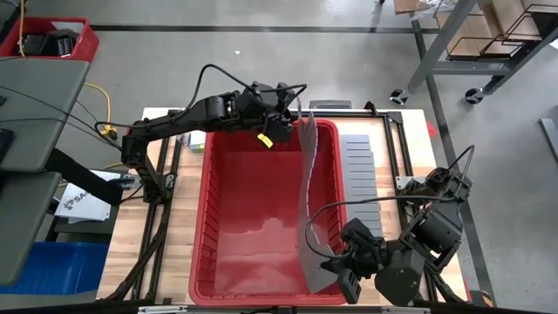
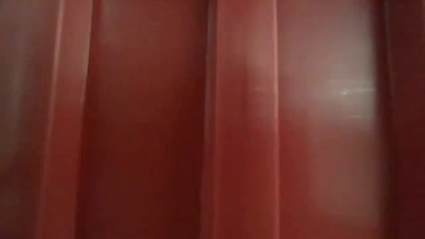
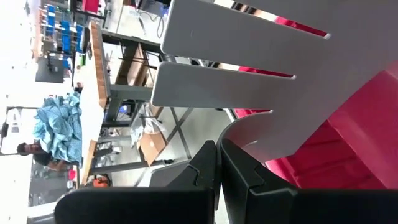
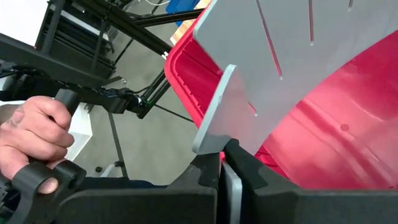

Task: Sort blocks
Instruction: Assemble the bin divider into the red bin

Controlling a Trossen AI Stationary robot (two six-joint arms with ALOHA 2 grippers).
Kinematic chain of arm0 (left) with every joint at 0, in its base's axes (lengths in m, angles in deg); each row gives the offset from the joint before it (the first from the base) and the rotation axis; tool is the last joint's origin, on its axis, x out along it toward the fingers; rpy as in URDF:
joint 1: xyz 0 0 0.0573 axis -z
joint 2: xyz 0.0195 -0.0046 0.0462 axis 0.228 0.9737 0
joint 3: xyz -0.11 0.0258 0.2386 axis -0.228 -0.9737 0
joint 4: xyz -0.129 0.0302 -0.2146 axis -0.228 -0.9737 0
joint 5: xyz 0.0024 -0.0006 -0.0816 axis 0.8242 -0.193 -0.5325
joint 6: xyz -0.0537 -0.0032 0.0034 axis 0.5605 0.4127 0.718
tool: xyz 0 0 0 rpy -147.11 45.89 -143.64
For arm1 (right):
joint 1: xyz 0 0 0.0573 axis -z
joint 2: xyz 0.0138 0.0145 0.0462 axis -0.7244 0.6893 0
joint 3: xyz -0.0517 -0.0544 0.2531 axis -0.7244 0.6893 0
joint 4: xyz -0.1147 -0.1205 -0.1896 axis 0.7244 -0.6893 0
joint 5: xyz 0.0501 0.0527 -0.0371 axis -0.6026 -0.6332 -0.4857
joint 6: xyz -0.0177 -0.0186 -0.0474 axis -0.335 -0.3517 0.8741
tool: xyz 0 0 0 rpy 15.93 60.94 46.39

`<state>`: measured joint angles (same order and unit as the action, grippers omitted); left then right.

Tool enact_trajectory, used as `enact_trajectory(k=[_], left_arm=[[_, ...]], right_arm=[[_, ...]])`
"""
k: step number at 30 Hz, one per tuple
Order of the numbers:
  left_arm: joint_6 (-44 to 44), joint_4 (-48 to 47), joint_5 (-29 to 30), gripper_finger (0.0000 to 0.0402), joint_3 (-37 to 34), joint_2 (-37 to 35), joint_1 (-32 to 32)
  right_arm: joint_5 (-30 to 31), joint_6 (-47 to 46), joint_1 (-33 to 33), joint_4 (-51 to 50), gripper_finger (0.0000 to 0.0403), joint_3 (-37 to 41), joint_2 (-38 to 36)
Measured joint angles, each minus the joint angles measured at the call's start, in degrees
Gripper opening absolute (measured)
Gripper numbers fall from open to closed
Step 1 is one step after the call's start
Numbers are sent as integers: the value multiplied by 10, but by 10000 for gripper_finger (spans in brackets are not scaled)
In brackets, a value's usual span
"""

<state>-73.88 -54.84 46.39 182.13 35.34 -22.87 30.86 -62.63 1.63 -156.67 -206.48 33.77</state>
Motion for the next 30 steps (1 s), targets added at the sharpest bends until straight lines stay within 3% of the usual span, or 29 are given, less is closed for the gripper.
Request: enact_trajectory(k=[14, 30], left_arm=[[10, 15, 1, 0, 0, 0, 2], [46, -5, -63, 0, 0, 0, -41]], right_arm=[[0, -9, 2, 0, 0, 0, 0], [0, -10, 3, 27, 0, 0, 0]])
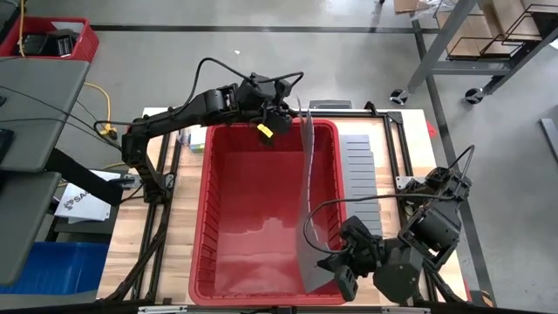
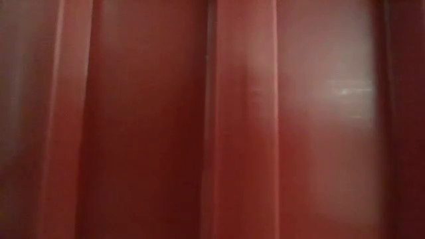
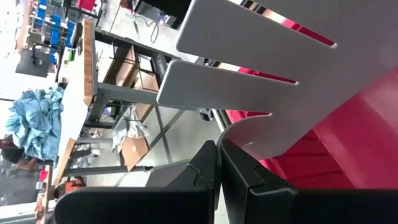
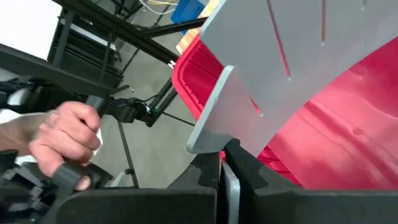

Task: Sort blocks
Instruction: Assemble the bin divider into the red bin

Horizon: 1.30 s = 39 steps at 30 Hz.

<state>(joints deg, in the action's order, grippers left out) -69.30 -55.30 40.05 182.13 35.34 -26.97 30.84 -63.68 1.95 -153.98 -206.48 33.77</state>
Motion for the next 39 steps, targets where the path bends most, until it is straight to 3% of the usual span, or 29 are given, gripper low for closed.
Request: enact_trajectory(k=[10, 18, 39], left_arm=[[20, -1, -17, 0, 0, 0, -4], [19, -3, -22, 0, 0, 0, -3], [9, -4, -31, 0, 0, 1, -3]], right_arm=[[3, -14, 0, 2, 0, 0, 0], [-42, -29, 1, -8, 0, 0, 20], [-87, -60, 16, -63, 0, 0, 56]])
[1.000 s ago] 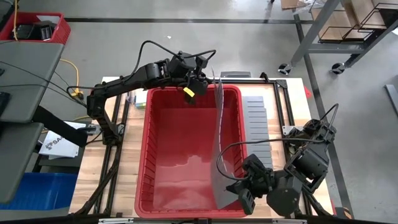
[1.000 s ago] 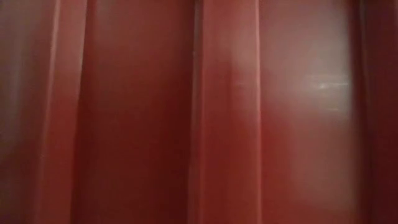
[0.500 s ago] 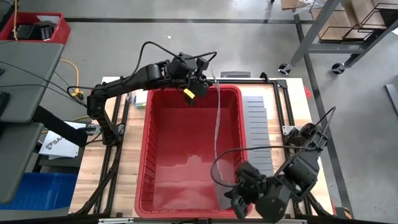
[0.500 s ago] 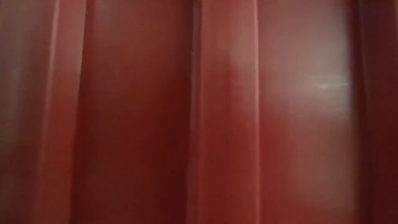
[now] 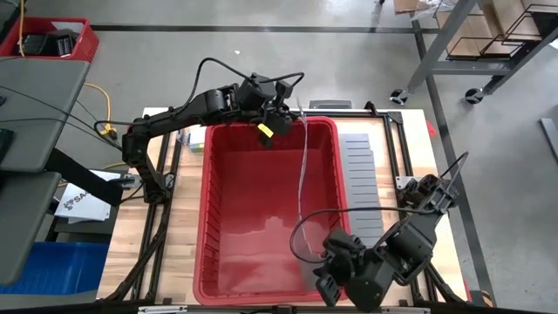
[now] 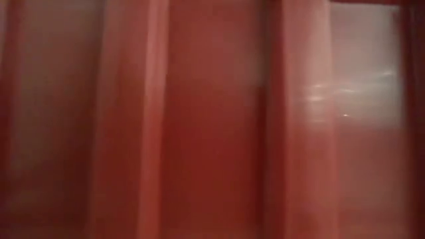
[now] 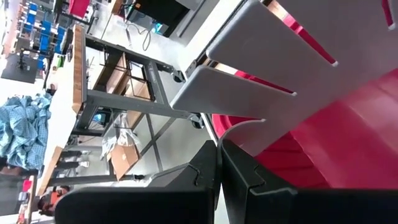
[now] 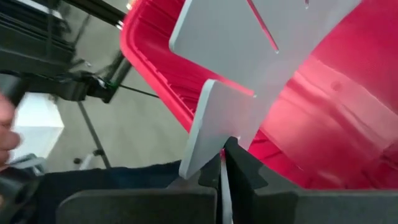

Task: Sort blocks
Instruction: Assemble the bin divider into the red bin

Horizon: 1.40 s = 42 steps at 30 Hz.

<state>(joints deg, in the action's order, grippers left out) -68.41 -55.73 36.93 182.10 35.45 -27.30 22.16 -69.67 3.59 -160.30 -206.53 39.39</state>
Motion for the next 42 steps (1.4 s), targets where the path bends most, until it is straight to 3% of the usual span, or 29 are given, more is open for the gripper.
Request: enact_trajectory(k=[20, 42], left_arm=[[9, 25, 5, 0, 0, 0, 5], [22, 15, 4, 0, 0, 0, 5]], right_arm=[[-28, -10, 0, -31, 0, 0, -44], [-35, -16, 1, -23, 0, 7, -18]])
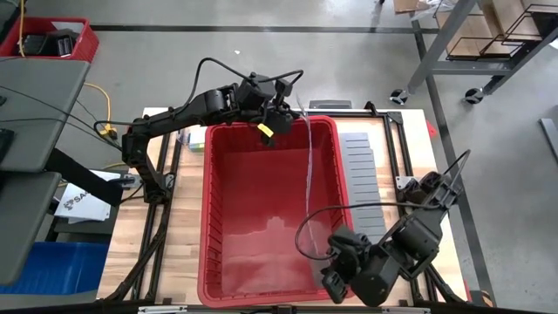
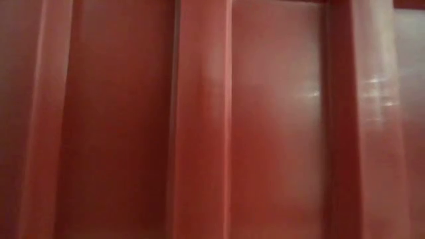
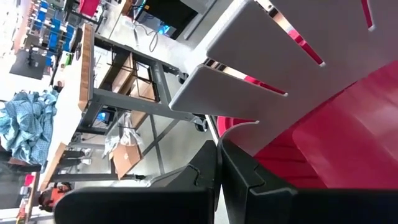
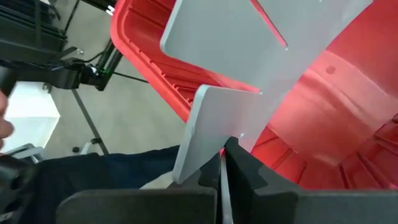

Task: Sort blocks
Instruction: Assemble the bin divider into the red bin

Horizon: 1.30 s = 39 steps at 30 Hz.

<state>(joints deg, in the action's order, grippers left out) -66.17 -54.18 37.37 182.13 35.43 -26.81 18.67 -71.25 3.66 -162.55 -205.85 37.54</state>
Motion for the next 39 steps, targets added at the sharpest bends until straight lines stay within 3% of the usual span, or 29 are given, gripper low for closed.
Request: enact_trajectory(k=[22, 39], left_arm=[[29, -46, -24, 0, 0, 3, 1], [-15, -66, -14, 17, 0, 25, 0]], right_arm=[[-22, -28, 0, 40, 0, 2, 18], [-23, -28, 1, 34, 0, 2, 21]])
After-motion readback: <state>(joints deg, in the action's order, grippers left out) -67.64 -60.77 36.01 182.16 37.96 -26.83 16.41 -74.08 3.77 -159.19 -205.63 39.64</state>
